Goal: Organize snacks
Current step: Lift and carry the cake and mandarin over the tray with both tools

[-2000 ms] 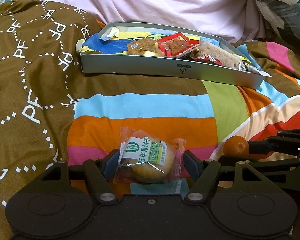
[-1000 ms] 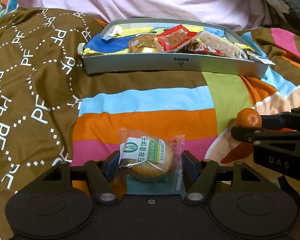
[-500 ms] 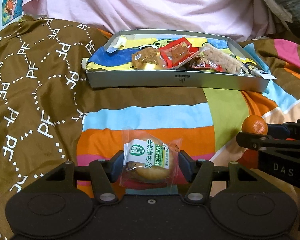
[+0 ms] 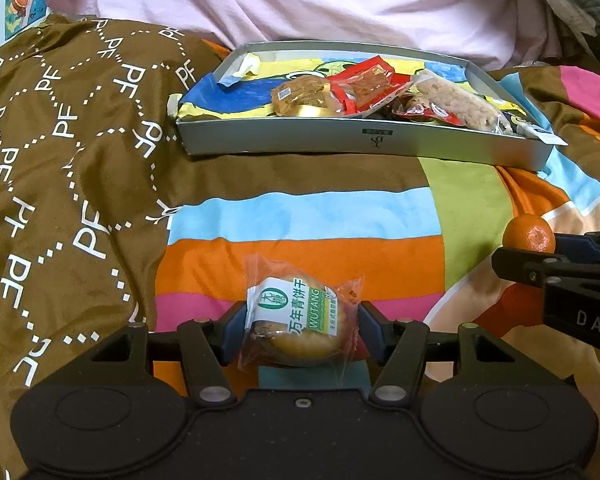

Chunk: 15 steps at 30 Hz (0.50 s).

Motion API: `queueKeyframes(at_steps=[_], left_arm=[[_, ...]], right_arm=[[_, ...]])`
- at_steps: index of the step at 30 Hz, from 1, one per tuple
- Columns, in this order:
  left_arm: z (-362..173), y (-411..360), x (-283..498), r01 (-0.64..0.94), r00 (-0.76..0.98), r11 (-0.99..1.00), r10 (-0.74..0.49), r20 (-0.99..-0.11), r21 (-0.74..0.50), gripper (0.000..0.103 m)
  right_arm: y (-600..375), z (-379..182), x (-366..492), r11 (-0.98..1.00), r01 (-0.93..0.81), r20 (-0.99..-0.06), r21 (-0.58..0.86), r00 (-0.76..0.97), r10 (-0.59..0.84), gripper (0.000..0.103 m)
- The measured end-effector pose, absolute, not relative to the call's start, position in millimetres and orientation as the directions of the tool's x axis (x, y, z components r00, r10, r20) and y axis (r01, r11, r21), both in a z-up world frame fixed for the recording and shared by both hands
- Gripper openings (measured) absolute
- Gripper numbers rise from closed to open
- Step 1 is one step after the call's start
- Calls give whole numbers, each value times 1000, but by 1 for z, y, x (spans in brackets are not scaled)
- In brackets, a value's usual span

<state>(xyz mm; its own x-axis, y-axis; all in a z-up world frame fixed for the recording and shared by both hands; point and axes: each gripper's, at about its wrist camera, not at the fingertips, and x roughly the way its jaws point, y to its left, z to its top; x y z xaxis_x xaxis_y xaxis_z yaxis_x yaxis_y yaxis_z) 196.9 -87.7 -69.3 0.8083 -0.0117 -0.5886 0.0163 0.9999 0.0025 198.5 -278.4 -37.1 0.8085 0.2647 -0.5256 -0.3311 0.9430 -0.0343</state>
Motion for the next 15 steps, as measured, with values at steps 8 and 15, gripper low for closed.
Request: queueKeyframes(at_steps=[8,15], left_arm=[[-77,-88,197,65,796,998,-65,-602,-22,70],[-81,-93,199,103,797,994,-67,-601,25,67]], right_arm=[[-278,-37,198,942,-332,-524,-37,809,265,38],[-276,-37,199,940,-339,-526,-41,807,268,38]])
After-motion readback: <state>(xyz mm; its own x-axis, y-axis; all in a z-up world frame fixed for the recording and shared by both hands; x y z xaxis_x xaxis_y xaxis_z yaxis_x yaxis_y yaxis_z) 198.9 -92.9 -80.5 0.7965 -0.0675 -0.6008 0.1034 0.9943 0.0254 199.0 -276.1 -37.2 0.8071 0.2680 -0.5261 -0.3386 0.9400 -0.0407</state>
